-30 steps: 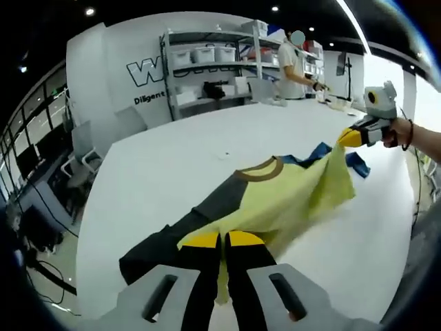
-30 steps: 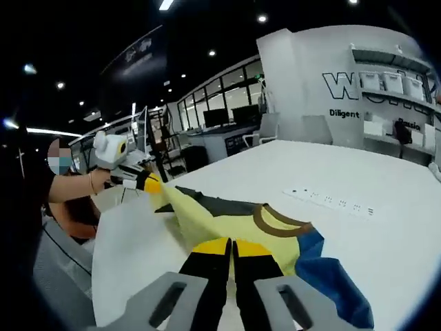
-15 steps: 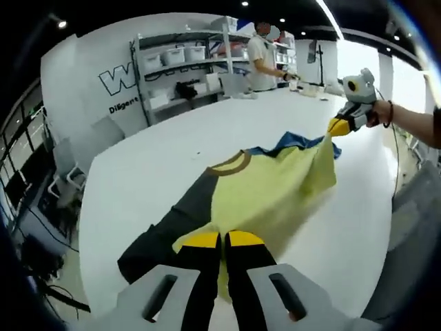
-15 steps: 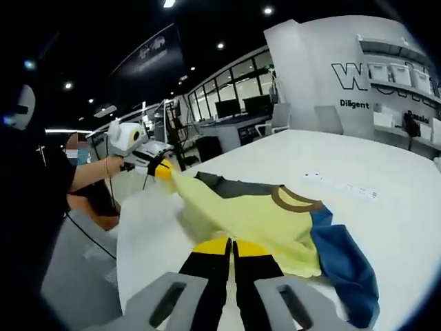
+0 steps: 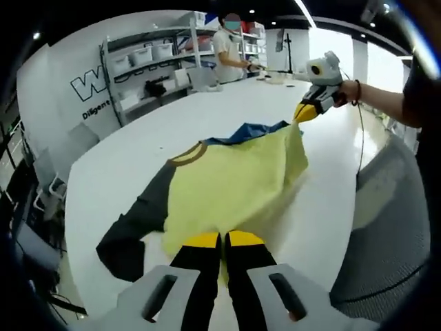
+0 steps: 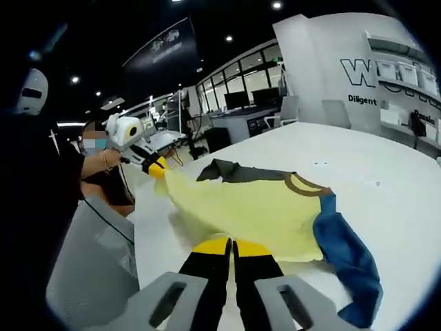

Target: Fold the garment on the visible template until the final outline fits inside the template.

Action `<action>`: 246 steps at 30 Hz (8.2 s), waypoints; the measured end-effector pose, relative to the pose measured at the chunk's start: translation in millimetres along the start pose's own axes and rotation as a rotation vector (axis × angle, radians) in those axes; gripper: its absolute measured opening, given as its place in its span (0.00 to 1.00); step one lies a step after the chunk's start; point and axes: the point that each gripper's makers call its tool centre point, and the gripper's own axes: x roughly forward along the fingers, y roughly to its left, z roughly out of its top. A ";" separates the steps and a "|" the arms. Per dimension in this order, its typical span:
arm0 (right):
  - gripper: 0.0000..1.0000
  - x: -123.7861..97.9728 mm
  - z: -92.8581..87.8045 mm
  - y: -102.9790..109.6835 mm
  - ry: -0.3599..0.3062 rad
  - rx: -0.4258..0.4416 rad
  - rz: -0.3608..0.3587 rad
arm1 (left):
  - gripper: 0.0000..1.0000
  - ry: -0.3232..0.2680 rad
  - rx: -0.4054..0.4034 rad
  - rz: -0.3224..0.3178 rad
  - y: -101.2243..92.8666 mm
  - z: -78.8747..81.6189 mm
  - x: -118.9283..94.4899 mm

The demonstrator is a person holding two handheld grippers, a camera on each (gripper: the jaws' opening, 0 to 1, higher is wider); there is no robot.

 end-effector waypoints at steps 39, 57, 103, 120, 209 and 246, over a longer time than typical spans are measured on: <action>0.12 12.7 -103.0 -28.8 0.144 0.146 -0.245 | 0.08 0.270 -0.299 -0.142 -90.6 -105.4 28.2; 0.56 4.2 -95.3 19.6 0.196 0.249 -0.290 | 0.36 0.318 -0.463 0.071 -45.3 -129.2 -17.6; 0.00 14.0 -153.3 40.6 0.458 0.382 -0.574 | 0.02 0.441 -0.521 0.135 -50.9 -163.3 -14.3; 0.00 -43.7 -177.8 54.1 0.648 0.320 -0.504 | 0.02 0.436 -0.534 0.084 -54.5 -164.4 -16.9; 0.00 -66.1 -134.0 -140.1 0.278 0.234 -0.706 | 0.90 0.035 -0.433 0.129 -52.2 -65.8 -30.8; 0.00 -122.3 9.4 -143.2 -0.326 0.341 -0.764 | 0.90 -0.011 -0.405 0.124 -48.5 -55.4 -39.8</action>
